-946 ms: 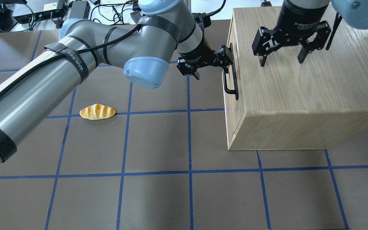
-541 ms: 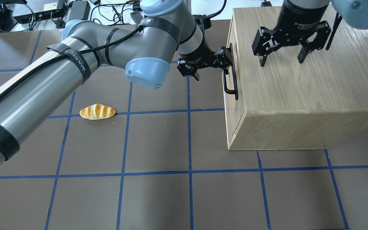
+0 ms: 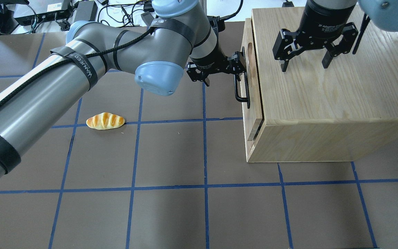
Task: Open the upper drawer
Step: 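Pull the drawer handle outward with the left gripper, away from the cabinet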
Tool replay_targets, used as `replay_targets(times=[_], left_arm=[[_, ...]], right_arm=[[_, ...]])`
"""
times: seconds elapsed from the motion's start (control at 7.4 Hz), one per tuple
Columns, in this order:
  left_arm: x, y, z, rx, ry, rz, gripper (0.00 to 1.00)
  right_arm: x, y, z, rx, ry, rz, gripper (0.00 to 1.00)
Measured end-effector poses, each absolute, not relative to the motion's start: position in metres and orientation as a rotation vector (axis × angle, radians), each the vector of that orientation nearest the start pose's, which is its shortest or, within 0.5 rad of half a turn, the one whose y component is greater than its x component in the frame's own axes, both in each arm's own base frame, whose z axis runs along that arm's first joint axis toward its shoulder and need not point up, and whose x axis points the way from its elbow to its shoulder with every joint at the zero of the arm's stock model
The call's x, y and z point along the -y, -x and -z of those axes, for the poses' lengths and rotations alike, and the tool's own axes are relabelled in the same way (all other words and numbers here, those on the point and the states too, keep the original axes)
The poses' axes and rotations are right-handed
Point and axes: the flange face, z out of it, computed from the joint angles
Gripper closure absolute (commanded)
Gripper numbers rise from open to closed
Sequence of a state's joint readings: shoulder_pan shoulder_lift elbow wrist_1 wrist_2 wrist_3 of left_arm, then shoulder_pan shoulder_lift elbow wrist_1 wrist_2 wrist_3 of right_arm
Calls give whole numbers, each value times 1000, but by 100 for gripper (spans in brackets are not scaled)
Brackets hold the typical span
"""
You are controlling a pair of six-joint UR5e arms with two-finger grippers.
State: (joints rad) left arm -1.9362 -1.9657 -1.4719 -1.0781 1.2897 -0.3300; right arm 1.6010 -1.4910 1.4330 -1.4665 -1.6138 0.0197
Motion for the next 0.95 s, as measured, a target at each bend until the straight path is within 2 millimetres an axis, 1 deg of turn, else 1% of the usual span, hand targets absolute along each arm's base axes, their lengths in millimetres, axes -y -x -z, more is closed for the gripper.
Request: replay_targets(times=[0.41,0.68,0.95], left_arm=[[554,380,-370,-3446,-115,155,0],[552,375,-382,-3427,-147,148,0],[552,373,-383,-3411,-168,139,0]], right_arm=[[516,-145,-505,-3185,19,-72,0],[516,-145,-505,-3185,20,-72,0],[516,-145,-505,-3185,21,-72,0]])
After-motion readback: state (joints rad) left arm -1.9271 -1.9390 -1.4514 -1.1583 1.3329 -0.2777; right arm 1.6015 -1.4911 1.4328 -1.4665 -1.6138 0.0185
